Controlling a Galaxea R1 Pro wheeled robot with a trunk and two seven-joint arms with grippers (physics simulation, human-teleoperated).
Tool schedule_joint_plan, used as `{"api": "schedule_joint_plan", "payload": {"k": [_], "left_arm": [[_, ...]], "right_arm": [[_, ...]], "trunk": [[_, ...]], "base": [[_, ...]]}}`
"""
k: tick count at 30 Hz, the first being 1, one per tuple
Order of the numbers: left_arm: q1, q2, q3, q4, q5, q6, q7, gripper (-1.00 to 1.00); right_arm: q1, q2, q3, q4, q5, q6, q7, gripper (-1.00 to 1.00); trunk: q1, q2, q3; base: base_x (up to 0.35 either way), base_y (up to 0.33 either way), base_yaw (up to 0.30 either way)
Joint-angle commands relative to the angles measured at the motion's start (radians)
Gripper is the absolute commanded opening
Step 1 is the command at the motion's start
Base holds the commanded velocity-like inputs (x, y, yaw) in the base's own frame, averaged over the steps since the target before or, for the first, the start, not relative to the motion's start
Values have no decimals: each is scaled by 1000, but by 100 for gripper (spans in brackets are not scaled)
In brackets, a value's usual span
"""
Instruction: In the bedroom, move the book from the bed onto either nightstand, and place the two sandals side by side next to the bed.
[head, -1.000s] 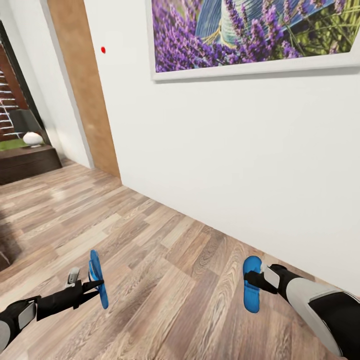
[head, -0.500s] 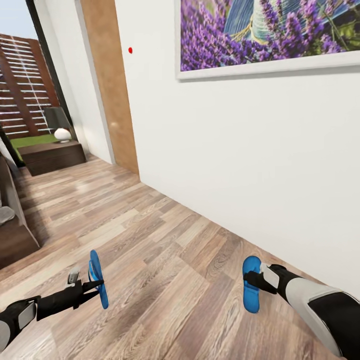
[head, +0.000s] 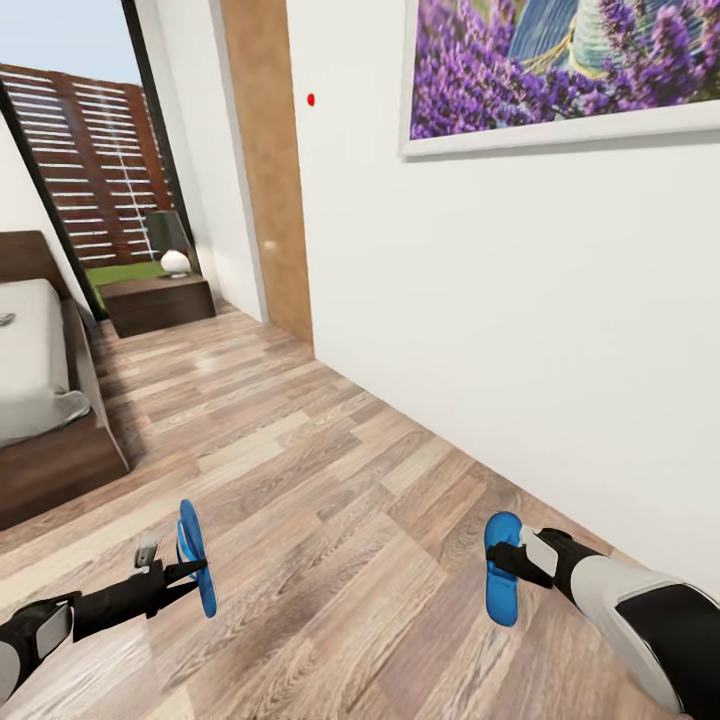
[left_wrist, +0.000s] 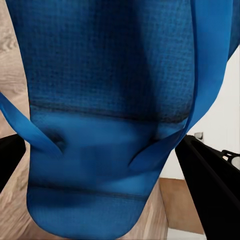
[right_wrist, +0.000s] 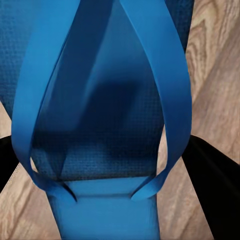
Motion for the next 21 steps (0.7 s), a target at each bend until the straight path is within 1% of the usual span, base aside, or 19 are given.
{"api": "schedule_joint_plan", "payload": {"k": [1, 21], "left_arm": [[-1, 0, 9, 0, -4, 10, -3, -100], [-1, -1, 10, 0, -4, 10, -3, -100]], "right_arm": [[-1, 0, 8, 0, -12, 3, -2, -100], [-1, 0, 8, 0, -12, 4, -2, -100]], "trunk": [[0, 0, -1], [0, 0, -8]], "base": [[0, 0, 241], [0, 0, 239]]}}
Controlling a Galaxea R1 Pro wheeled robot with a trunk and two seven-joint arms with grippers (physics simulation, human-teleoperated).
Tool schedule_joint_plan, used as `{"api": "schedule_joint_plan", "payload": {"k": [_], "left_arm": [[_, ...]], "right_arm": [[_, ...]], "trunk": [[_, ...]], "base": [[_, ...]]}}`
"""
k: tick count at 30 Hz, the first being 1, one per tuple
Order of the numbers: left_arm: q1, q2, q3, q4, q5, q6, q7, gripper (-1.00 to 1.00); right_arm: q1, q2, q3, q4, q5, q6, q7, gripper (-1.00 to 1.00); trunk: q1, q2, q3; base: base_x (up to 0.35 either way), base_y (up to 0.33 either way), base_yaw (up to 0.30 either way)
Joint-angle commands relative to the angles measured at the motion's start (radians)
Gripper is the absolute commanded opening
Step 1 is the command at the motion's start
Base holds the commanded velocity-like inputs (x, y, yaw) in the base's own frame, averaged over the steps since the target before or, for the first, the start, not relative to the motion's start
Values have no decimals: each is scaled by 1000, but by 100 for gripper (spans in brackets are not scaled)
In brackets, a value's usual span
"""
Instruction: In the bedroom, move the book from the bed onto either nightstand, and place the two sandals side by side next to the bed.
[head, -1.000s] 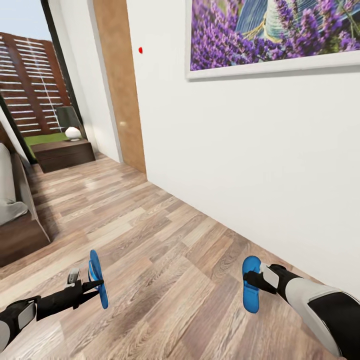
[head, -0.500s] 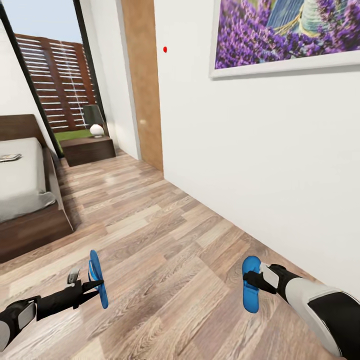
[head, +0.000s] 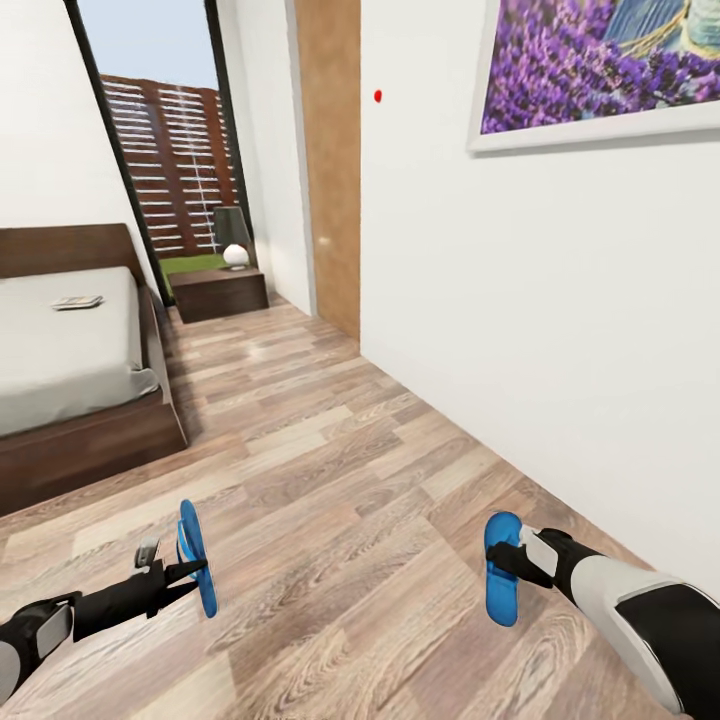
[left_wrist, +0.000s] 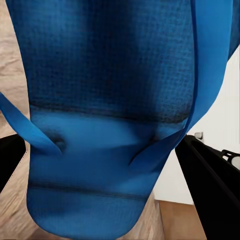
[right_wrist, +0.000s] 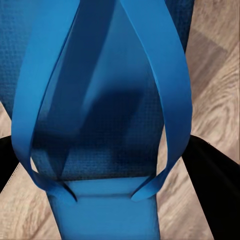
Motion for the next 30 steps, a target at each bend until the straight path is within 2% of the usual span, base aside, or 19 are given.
{"api": "schedule_joint_plan", "payload": {"k": [1, 16, 30], "left_arm": [[-1, 0, 10, 0, -5, 10, -3, -100], [-1, 0, 10, 0, -4, 10, 27, -100], [-1, 1, 10, 0, -3, 10, 31, -100]], "right_arm": [[-1, 0, 8, 0, -12, 3, -2, -100], [-1, 0, 8, 0, -12, 3, -2, -100], [-1, 0, 8, 0, -12, 4, -1, -100]], "trunk": [[0, 0, -1], [0, 0, -6], [0, 0, -11]], "base": [[0, 0, 237], [0, 0, 236], [0, 0, 236]]}}
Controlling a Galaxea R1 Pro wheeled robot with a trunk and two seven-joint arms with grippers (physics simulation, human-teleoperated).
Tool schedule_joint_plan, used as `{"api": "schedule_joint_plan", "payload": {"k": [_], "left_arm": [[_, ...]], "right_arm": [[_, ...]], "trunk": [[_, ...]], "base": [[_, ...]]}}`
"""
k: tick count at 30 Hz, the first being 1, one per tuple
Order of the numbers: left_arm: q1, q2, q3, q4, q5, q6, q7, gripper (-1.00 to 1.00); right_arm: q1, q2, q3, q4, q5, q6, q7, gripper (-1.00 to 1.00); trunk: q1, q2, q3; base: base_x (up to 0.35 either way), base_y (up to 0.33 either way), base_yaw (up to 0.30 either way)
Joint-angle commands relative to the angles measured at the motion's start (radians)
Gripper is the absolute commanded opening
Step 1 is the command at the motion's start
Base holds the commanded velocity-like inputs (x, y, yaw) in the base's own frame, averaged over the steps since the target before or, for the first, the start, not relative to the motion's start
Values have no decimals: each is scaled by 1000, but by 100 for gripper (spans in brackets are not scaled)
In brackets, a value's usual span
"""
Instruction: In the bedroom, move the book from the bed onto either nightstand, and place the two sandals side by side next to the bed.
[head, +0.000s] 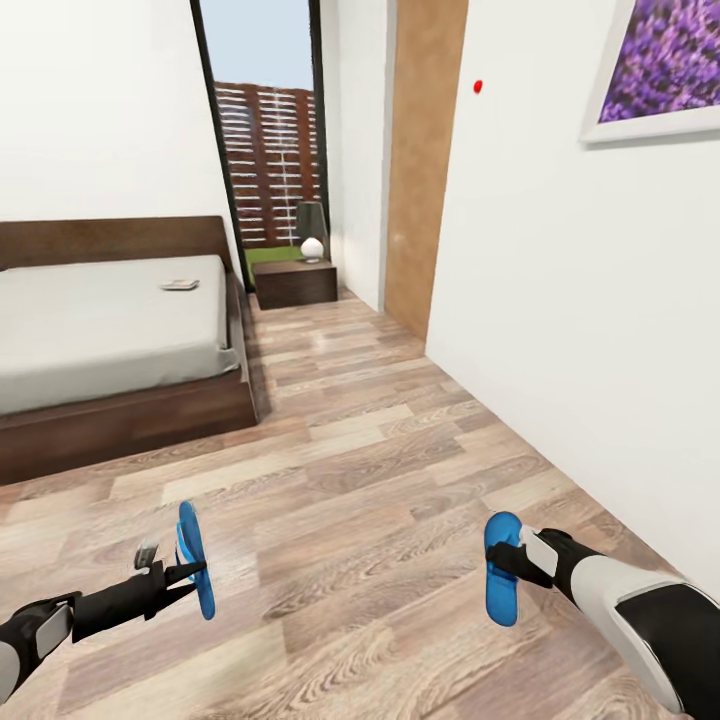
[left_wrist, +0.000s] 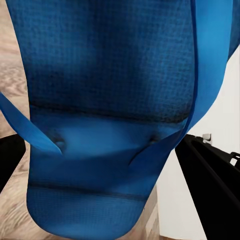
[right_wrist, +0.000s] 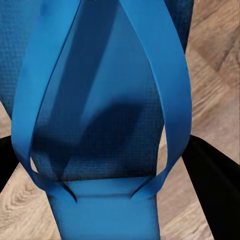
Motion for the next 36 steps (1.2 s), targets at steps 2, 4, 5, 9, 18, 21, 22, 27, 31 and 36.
{"api": "schedule_joint_plan", "payload": {"k": [2, 4, 5, 9, 18, 21, 22, 27, 31, 36], "left_arm": [[-1, 0, 10, 0, -4, 10, -3, -100], [-1, 0, 10, 0, -4, 10, -3, -100], [-1, 0, 10, 0, -4, 10, -3, -100], [-1, 0, 10, 0, -4, 10, -3, -100], [-1, 1, 10, 0, -4, 10, -3, -100], [-1, 1, 10, 0, -4, 10, -3, -100], [-1, 1, 10, 0, -4, 10, -3, -100], [-1, 1, 10, 0, -4, 10, -3, -100], [-1, 1, 10, 0, -4, 10, -3, -100], [-1, 1, 10, 0, -4, 10, -3, -100]], "right_arm": [[-1, 0, 8, 0, -12, 4, -2, -100], [-1, 0, 7, 0, -12, 4, -2, -100], [-1, 0, 7, 0, -12, 4, -2, -100], [0, 0, 8, 0, -13, 3, -3, -100], [0, 0, 8, 0, -13, 3, -3, -100], [0, 0, 7, 0, -12, 2, -4, -100], [0, 0, 7, 0, -13, 2, -4, -100], [1, 0, 8, 0, -13, 2, -4, -100], [1, 0, 8, 0, -13, 2, -3, -100], [1, 0, 8, 0, -13, 2, -3, -100]], "trunk": [[0, 0, -2], [0, 0, -2], [0, 0, -3], [0, 0, -4], [0, 0, -7], [0, 0, -8], [0, 0, -8], [0, 0, -10], [0, 0, -11], [0, 0, -13]], "base": [[0, 0, 236], [0, 0, 236], [0, 0, 235], [0, 0, 235], [0, 0, 235], [0, 0, 235], [0, 0, 235], [0, 0, 235], [0, 0, 234], [0, 0, 234]]}}
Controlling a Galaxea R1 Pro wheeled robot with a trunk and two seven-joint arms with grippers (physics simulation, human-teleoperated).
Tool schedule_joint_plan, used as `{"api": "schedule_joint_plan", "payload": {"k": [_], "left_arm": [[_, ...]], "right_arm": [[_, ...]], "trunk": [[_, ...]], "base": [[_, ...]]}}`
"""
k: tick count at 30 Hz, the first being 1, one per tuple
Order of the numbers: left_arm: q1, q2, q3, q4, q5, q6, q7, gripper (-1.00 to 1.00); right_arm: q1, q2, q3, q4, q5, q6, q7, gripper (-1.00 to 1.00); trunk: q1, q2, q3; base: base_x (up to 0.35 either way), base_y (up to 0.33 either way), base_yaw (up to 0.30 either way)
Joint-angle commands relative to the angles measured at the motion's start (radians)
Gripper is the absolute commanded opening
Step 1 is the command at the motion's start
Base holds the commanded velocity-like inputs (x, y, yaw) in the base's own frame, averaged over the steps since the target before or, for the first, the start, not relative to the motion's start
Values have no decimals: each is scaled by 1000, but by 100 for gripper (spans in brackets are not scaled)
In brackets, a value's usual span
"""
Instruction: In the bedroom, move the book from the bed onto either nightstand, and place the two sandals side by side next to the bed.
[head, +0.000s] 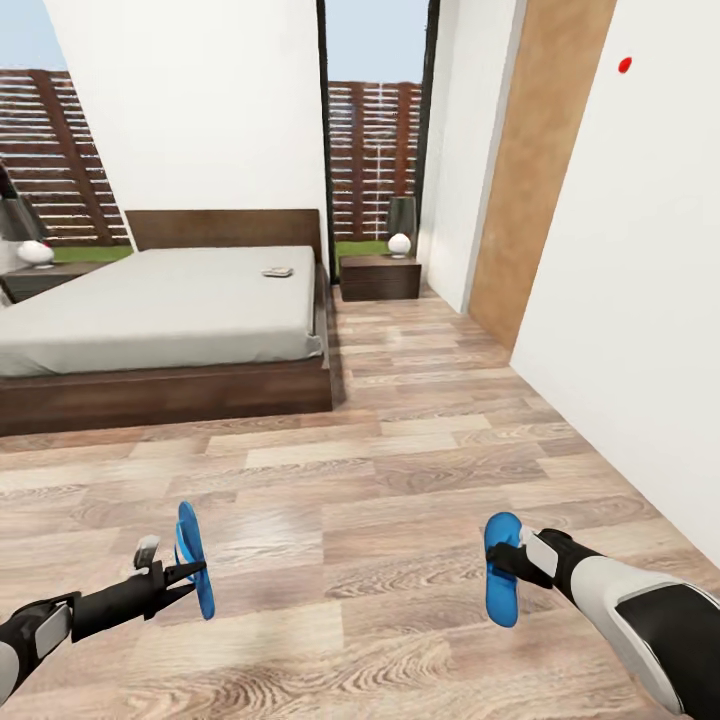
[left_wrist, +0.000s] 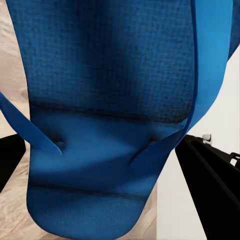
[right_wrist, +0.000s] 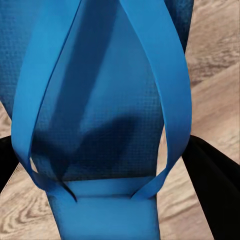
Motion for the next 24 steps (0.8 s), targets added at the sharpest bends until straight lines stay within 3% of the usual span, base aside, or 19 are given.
{"api": "schedule_joint_plan", "payload": {"k": [1, 24], "left_arm": [[-1, -1, 9, 0, -4, 10, -3, -100], [-1, -1, 9, 0, -3, 10, -1, -100]], "right_arm": [[-1, 0, 8, 0, -12, 3, -3, -100], [0, 0, 8, 0, -12, 3, -2, -100]], "trunk": [[0, 0, -1], [0, 0, -9]], "base": [[0, 0, 234], [0, 0, 234]]}}
